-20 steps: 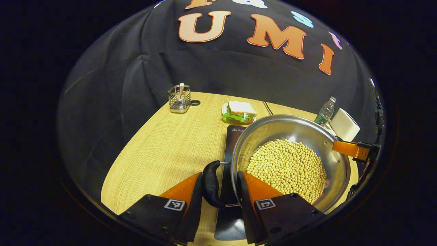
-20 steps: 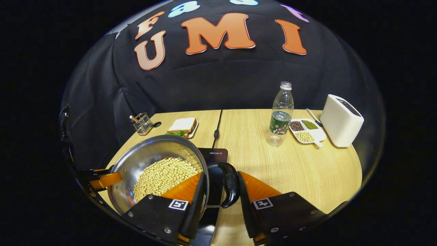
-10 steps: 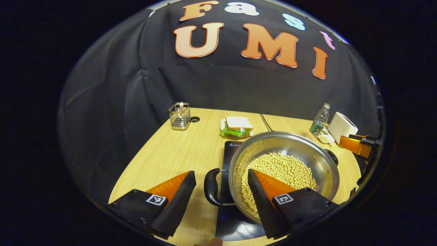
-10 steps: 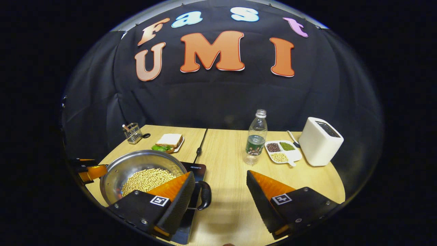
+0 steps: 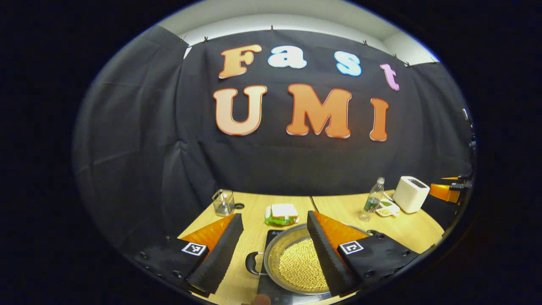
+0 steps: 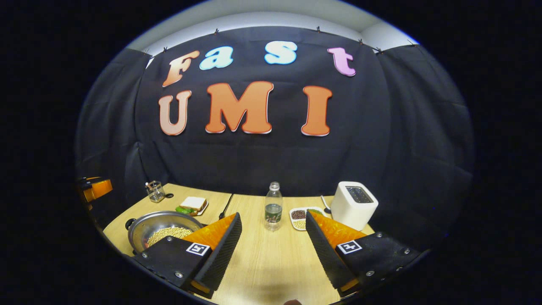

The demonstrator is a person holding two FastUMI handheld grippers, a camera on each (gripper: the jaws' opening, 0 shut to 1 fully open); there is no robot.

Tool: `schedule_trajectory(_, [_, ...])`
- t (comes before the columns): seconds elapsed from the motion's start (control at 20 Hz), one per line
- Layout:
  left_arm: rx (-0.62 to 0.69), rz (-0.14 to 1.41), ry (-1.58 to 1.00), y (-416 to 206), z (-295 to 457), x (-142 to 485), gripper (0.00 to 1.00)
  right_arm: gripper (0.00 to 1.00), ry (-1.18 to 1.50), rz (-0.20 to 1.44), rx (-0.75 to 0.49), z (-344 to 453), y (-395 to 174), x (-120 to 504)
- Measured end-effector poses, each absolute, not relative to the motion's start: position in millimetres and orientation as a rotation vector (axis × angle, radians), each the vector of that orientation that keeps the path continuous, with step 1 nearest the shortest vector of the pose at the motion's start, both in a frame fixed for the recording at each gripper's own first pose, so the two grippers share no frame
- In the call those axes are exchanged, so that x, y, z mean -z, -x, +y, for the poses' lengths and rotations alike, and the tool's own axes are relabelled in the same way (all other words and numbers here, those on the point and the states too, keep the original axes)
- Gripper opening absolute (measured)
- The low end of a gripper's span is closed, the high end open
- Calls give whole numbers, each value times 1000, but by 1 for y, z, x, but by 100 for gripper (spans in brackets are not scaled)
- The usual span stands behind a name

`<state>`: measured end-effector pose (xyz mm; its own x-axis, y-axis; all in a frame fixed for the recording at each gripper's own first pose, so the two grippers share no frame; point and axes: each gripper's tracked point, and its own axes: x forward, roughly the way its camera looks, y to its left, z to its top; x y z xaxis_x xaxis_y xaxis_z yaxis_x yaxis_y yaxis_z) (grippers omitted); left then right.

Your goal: First push the handle of the pot to place it horizontally, then grasp the pot with both hands and set it on the induction cooktop.

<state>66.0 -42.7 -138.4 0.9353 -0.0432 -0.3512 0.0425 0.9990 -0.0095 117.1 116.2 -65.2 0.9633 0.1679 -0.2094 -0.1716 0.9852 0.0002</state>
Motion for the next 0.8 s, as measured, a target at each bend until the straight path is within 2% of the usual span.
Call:
schedule_trajectory(0.1, [33,302,31,-66,-38,105,98,94,15,155,-151,95,-108,38])
schedule_trajectory(0.2, [6,261,41,-66,-26,82,100,94,24,110,-131,75,-99,18])
schedule_trajectory(0.3, [-32,210,41,-65,-12,61,96,94,29,73,-116,58,-84,1])
schedule_trajectory(0.45, [-71,144,55,-57,1,33,99,94,7,16,-103,40,-69,-23])
schedule_trajectory(0.8, [-30,113,116,-37,-9,6,98,94,20,-48,-98,27,-49,-40])
